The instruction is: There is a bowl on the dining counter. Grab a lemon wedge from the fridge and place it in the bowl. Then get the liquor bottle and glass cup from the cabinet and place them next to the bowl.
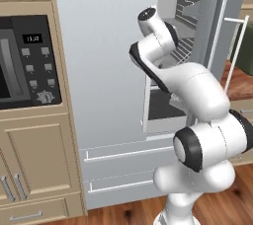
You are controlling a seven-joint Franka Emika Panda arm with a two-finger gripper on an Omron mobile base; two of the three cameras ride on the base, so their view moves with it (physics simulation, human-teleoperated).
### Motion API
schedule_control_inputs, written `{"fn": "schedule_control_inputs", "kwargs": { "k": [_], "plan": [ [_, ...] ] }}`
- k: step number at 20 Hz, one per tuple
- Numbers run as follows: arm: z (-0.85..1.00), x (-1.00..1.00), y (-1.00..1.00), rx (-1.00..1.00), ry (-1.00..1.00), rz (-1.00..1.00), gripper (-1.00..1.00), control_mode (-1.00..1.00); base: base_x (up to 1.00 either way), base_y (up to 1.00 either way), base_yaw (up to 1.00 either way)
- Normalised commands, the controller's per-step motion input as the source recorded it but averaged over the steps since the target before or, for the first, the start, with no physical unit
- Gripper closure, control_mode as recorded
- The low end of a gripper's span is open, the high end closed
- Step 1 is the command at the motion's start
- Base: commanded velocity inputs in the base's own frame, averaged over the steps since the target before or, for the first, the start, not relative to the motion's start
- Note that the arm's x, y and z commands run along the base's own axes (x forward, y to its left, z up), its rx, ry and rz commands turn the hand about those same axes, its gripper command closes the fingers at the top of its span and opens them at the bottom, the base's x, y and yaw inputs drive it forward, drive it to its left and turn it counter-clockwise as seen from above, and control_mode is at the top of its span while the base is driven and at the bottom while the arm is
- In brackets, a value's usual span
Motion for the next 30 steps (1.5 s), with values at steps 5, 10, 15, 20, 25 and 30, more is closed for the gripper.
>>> {"fn": "schedule_control_inputs", "kwargs": {
  "k": [5, 10, 15, 20, 25, 30],
  "plan": [
    [0.00, 0.20, -0.61, 0.00, 0.07, -0.01, -1.00, -1.00, 0.00, 0.00, 0.00],
    [0.00, -0.06, -0.59, 0.00, 0.02, -0.07, -1.00, -1.00, 0.00, 0.00, 0.00],
    [0.00, -0.15, -0.62, 0.00, 0.00, -0.08, -1.00, -1.00, 0.00, 0.00, 0.00],
    [0.00, -0.33, -0.60, 0.00, 0.00, -0.11, -1.00, -1.00, 0.00, 0.00, 0.00],
    [0.00, -0.40, -0.61, 0.00, 0.00, -0.13, -1.00, -1.00, 0.00, 0.00, 0.00],
    [0.00, -0.41, -0.63, 0.00, 0.00, -0.12, -1.00, -1.00, 0.00, 0.00, 0.00]
  ]
}}
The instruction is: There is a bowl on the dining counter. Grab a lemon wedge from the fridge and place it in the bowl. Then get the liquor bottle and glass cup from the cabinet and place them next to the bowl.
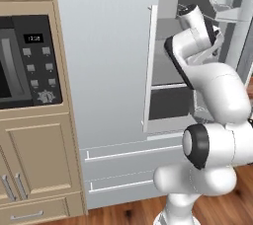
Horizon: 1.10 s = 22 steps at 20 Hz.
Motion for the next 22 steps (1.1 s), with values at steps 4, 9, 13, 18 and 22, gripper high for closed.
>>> {"fn": "schedule_control_inputs", "kwargs": {
  "k": [4, 9, 13, 18, 22],
  "plan": [
    [0.00, -0.39, -0.66, 0.00, -0.02, -0.10, -1.00, -1.00, 0.00, 0.00, 0.00],
    [0.03, -0.31, -0.68, -0.01, -0.04, -0.07, -1.00, -1.00, 0.00, 0.00, 0.00],
    [0.05, -0.30, -0.68, -0.03, -0.07, -0.04, -1.00, -1.00, 0.00, 0.00, 0.00],
    [0.01, -0.21, -0.58, -0.03, -0.06, -0.01, -1.00, -1.00, 0.00, 0.00, 0.00],
    [0.02, -0.06, -0.15, -0.05, -0.12, 0.00, -1.00, -1.00, 0.00, 0.00, 0.00]
  ]
}}
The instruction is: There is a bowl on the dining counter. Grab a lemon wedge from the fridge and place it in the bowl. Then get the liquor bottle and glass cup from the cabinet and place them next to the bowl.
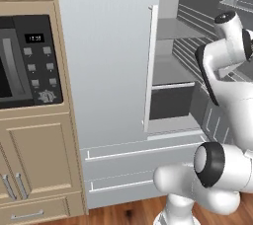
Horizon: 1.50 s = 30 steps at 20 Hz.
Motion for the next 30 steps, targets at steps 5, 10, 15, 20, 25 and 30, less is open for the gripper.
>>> {"fn": "schedule_control_inputs", "kwargs": {
  "k": [5, 10, 15, 20, 25, 30],
  "plan": [
    [0.06, -0.11, 0.52, -0.10, -0.15, 0.00, -1.00, -1.00, 0.00, 0.00, 0.00],
    [0.06, -0.09, 1.00, -0.15, -0.14, 0.00, -1.00, -1.00, 0.00, 0.00, 0.00],
    [-0.01, 0.00, 1.00, -0.10, -0.08, 0.00, -1.00, -1.00, 0.00, 0.00, 0.00],
    [-0.02, 0.07, 0.92, 0.21, -0.18, 0.00, -1.00, -1.00, 0.00, 0.00, 0.00],
    [0.00, -0.01, 0.81, 0.38, -0.18, 0.04, -1.00, -1.00, 0.00, 0.00, 0.00],
    [0.01, 0.09, 0.65, 0.40, -0.13, 0.04, -1.00, -1.00, 0.00, 0.00, 0.00]
  ]
}}
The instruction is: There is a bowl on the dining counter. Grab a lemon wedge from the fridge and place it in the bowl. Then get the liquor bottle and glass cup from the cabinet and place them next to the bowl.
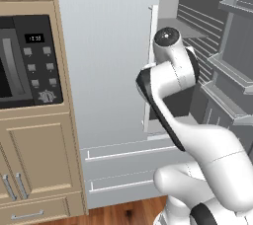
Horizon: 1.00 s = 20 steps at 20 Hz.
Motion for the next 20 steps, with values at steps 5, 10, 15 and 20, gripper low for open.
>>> {"fn": "schedule_control_inputs", "kwargs": {
  "k": [5, 10, 15, 20],
  "plan": [
    [0.04, 0.67, 0.08, 0.27, -0.07, 0.04, -1.00, -1.00, 0.00, 0.00, 0.00],
    [0.00, 0.69, 0.00, 0.08, -0.07, 0.12, -1.00, -1.00, 0.00, 0.00, 0.00],
    [-0.20, 0.53, 0.26, 0.00, -0.04, 0.17, -1.00, -1.00, 0.00, 0.00, 0.00],
    [-0.17, 0.45, 0.09, 0.00, -0.06, 0.12, -1.00, -1.00, 0.00, 0.00, 0.00]
  ]
}}
